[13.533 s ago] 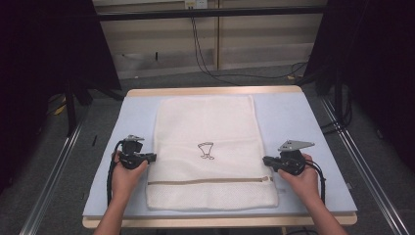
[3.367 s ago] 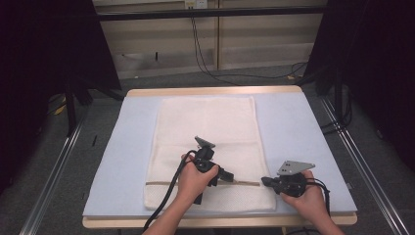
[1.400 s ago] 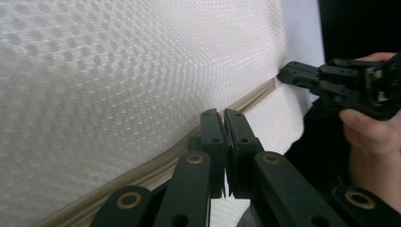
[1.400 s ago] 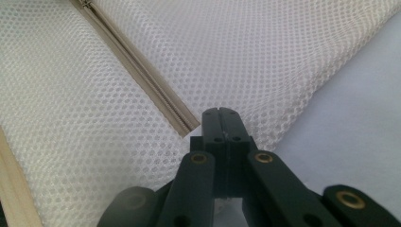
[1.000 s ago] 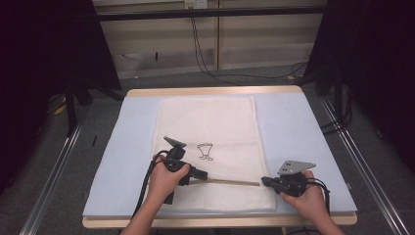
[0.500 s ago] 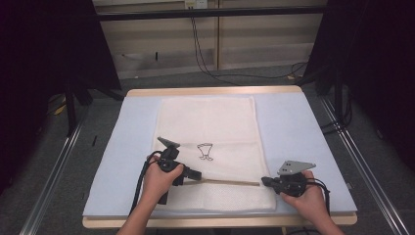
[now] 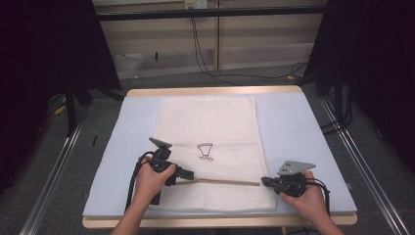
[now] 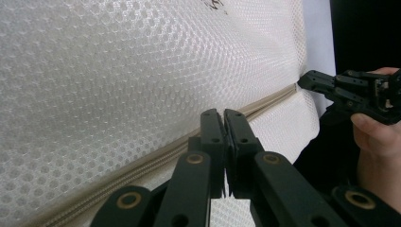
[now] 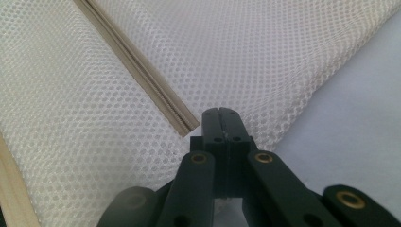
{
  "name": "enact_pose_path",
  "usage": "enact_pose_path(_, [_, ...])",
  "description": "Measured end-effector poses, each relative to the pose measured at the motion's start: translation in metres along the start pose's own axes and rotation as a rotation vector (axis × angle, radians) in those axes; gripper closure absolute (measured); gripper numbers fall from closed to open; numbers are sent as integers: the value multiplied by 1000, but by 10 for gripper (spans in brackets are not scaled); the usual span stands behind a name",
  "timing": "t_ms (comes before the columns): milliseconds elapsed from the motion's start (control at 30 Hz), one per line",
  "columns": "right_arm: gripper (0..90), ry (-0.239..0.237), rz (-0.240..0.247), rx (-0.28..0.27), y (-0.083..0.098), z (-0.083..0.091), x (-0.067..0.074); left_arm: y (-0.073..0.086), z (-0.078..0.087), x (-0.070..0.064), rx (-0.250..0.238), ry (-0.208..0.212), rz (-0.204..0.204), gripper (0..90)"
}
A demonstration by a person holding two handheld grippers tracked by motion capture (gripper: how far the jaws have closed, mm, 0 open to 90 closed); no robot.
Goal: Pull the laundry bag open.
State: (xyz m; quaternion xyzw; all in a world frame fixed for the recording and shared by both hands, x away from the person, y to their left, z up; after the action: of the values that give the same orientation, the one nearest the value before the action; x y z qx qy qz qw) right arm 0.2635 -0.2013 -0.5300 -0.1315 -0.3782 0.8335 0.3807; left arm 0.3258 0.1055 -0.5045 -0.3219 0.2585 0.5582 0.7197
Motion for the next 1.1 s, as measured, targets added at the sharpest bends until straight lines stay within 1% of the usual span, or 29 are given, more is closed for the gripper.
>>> enact_pose_path(33, [900, -3, 0, -2, 0, 0, 0, 0, 1, 1, 3, -2, -4, 879])
enact_pose_path(67, [900, -2, -2, -2, 0, 0, 0, -1, 2, 1, -6, 15, -2, 879])
enact_pose_path(100, [900, -2, -2, -2, 0, 0, 0, -1, 3, 2, -4, 19, 5, 879])
enact_pose_path(133, [900, -7, -7, -6, 0, 0, 0, -1, 4, 3, -4, 11, 8, 879])
enact_pose_path(167, [900, -8, -8, -6, 0, 0, 0, -1, 4, 4, -15, 9, 5, 879])
enact_pose_path(200, [900, -8, -9, -6, 0, 0, 0, -1, 5, 4, -7, 15, 6, 879])
enact_pose_path(367, [900, -5, -10, -4, 0, 0, -1, -1, 4, 5, -5, 21, 5, 879])
enact_pose_path(400, [900, -6, -12, -4, 0, 0, -1, -2, 3, 6, -21, -1, 5, 879])
enact_pose_path(433, [900, -7, -12, -4, 0, 0, -1, -1, 5, 6, -2, 10, 15, 879])
enact_pose_path(467, [900, -7, -12, -4, 0, 0, -1, -1, 6, 7, -6, 1, 11, 879])
enact_pose_path(500, [900, -5, -11, -4, 0, 0, -1, -1, 8, 8, -6, 20, 13, 879])
enact_pose_path(533, [900, -5, -11, -4, 0, 0, -1, -1, 8, 8, -6, 20, 13, 879])
enact_pose_path(567, [900, -5, -12, -5, 0, 0, -1, 0, 9, 8, -7, 23, 23, 879])
enact_pose_path(600, [900, -6, -13, -7, 0, 0, -1, 0, 9, 10, -20, 7, 17, 879])
enact_pose_path(633, [900, -10, -15, -6, 0, 0, -1, 0, 9, 10, -20, 7, 17, 879])
enact_pose_path(667, [900, -10, -14, -5, 0, 0, -1, 0, 12, 11, -10, 18, 23, 879])
enact_pose_path(733, [900, -9, -13, -5, 0, 0, -1, 0, 14, 12, -11, 15, 24, 878])
enact_pose_path(800, [900, -10, -14, -6, 0, 0, -1, 1, 17, 14, -19, 25, 28, 879])
enact_pose_path(867, [900, -11, -14, -7, 0, 0, -1, 1, 18, 16, -17, 18, 31, 879])
enact_pose_path(933, [900, -10, -14, -6, 0, 0, -1, 1, 19, 15, -6, 37, 36, 879])
enact_pose_path(967, [900, -10, -14, -6, 0, 0, -1, 1, 19, 15, -6, 37, 36, 879])
enact_pose_path(1000, [900, -7, -10, -4, 0, 0, -1, 2, 21, 17, -7, 18, 28, 879])
enact_pose_path(1033, [900, -9, -10, -3, 0, 0, -1, 2, 22, 18, -11, 11, 31, 879])
enact_pose_path(1067, [900, -6, -10, -2, 0, 0, -1, 2, 25, 20, -15, 14, 27, 879])
enact_pose_path(1100, [900, -6, -10, -2, 0, 0, -1, 2, 25, 20, -15, 14, 27, 879])
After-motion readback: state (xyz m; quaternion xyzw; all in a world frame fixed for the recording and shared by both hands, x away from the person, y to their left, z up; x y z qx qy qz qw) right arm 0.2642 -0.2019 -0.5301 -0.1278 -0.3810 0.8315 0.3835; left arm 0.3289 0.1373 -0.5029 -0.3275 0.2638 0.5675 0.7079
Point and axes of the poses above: each handheld gripper's, and its own axes: z roughly backward along the jaws, y roughly out of its underside, x roughly to its left, the point moved 7 cm from there along -z, roughly forward along the jaws, and after that the axes turned 1 degree about x, right-handed, at the moved point
